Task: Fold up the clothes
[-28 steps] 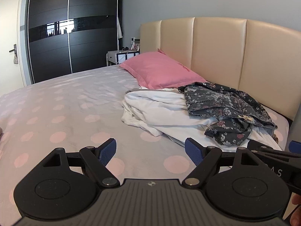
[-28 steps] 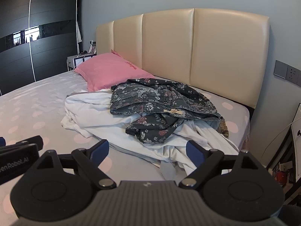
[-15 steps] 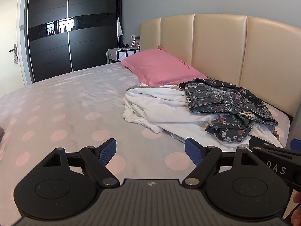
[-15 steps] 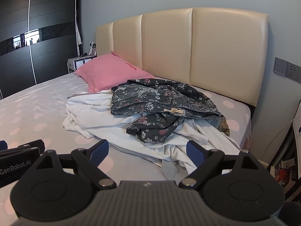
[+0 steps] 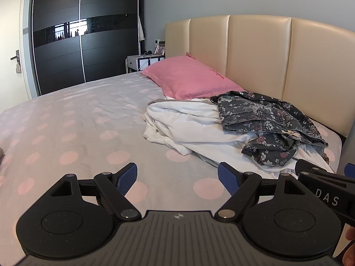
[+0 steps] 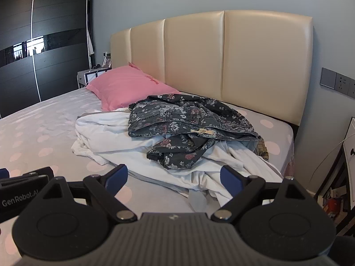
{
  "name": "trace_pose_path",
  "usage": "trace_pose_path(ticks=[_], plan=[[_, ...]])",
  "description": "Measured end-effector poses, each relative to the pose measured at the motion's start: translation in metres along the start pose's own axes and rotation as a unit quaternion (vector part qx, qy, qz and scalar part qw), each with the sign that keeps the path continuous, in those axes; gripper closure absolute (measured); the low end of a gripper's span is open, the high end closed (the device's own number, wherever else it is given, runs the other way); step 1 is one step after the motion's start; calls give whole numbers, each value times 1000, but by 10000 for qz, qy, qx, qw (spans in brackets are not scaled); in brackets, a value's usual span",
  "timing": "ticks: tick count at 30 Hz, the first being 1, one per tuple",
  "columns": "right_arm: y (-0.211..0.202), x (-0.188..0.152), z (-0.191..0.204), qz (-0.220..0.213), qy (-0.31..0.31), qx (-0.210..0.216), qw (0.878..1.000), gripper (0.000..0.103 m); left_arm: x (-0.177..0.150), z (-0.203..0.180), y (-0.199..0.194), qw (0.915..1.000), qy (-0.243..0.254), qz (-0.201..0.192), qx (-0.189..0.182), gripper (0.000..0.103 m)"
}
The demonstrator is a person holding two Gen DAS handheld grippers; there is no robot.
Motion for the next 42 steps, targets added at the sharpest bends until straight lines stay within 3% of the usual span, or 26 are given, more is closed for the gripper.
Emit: trace_pose_path(ticks=[42], plan=[[1, -2, 1, -43, -17, -33, 10000, 10, -2, -3, 5, 9998, -92, 172, -20, 23]])
Point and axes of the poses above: each gripper's, at about its wrist camera, not at the fingertips, and y roughly the way its jaws point, z to its left, x to its top, the point moved 5 cm from there along y, roughly the way its jaws point, and after that the axes turned 3 degrees about x, right-handed, at the moved point
